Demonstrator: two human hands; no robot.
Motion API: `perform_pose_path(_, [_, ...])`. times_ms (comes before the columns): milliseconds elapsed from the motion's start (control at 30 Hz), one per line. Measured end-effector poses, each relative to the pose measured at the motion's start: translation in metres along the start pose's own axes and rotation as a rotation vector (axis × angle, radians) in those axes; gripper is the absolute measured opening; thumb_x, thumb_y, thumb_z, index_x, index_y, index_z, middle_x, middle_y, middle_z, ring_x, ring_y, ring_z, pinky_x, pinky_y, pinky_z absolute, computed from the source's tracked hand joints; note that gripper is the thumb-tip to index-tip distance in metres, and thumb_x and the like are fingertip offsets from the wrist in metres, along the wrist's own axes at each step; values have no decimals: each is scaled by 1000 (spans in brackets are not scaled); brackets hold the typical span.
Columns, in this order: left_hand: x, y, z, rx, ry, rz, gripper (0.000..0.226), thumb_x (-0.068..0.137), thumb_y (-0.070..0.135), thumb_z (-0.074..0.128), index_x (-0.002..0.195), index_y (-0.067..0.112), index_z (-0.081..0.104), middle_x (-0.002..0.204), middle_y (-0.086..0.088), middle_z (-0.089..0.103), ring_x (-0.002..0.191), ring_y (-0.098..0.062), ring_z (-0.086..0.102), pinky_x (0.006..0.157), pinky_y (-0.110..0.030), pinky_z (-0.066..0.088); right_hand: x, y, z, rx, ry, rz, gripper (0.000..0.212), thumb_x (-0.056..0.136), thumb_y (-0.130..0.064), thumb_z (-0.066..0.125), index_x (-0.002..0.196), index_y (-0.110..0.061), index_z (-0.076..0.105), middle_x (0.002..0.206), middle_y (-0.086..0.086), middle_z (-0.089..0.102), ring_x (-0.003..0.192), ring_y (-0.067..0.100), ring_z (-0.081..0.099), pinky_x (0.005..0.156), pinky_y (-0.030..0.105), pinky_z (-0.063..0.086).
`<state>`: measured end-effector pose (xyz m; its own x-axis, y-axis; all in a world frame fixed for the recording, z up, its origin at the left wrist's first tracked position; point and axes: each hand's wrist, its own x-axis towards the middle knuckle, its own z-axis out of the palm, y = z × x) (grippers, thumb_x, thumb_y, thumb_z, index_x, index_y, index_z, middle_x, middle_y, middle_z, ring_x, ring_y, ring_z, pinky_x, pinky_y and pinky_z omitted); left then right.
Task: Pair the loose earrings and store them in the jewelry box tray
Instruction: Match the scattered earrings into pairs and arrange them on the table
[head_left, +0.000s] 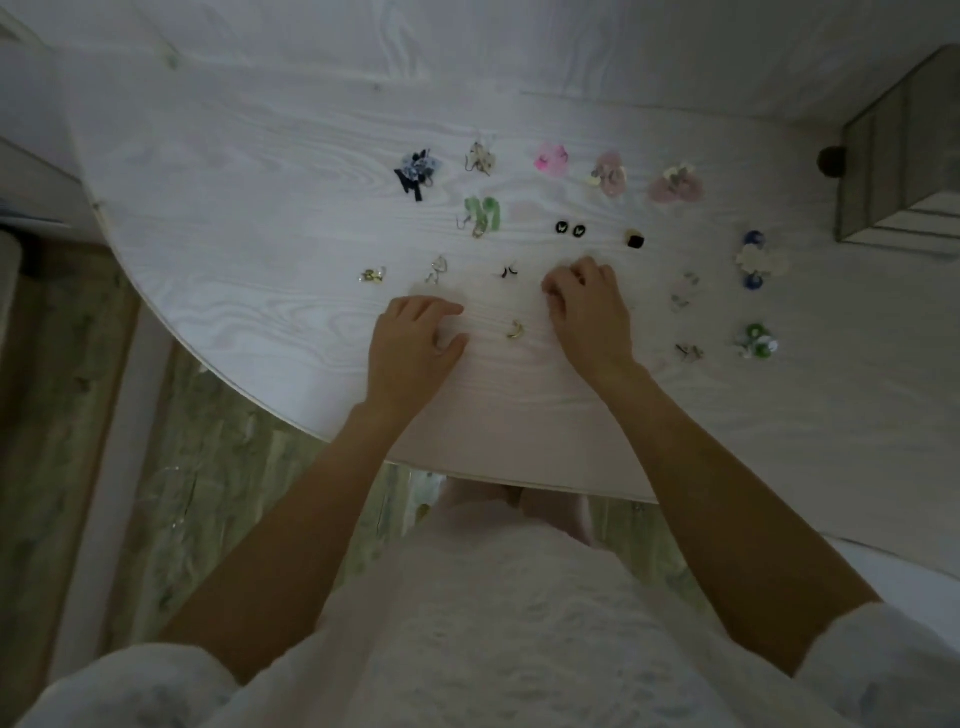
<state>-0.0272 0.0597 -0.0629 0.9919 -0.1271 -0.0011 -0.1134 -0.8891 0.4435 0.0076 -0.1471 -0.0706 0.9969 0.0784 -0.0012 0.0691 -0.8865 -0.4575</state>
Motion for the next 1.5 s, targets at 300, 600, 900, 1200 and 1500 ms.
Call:
perform_pose_path(300, [-5, -3, 6, 9, -36, -44, 30, 76, 30, 66, 103, 17, 66, 107, -4, 64, 96, -26, 59, 79, -35, 46, 43, -29, 0, 40, 13, -140, 20, 86, -13, 54, 103, -10, 63, 105, 10, 57, 101, 27, 48, 88, 30, 37])
perform_pose_path(600, [-1, -6, 5, 14, -44, -45, 28, 75, 31, 68, 100, 18, 66, 102, 0, 65, 90, -24, 59, 80, -34, 42, 89, -49, 20, 17, -41, -194, 12, 83, -10, 61, 95, -8, 62, 100, 11, 59, 99, 27, 50, 82, 36, 44])
perform_pose_path(900, [2, 2, 4, 23, 39, -13, 29, 77, 33, 65, 103, 20, 65, 102, -1, 65, 100, -25, 55, 87, -34, 37, 37, -33, -18, 241, -55, -19, 9, 85, -16, 61, 88, -8, 57, 84, 6, 64, 74, 17, 58, 69, 30, 48])
perform_pose_path(1200, [13, 32, 22, 80, -71, 81, 35, 74, 39, 67, 104, 22, 64, 97, 2, 66, 93, -26, 54, 82, -31, 27, -28, -9, -9, 261, -132, 175, 22, 77, -19, 71, 92, -10, 58, 87, 6, 62, 74, 16, 56, 74, 30, 47])
perform_pose_path(1500, [19, 37, 22, 15, -99, 116, 18, 86, 32, 57, 100, 25, 67, 86, 2, 70, 83, -23, 57, 72, -31, 28, -35, -12, -2, 224, -90, 129, 18, 84, -12, 62, 101, -9, 63, 96, 8, 64, 83, 18, 58, 78, 25, 41])
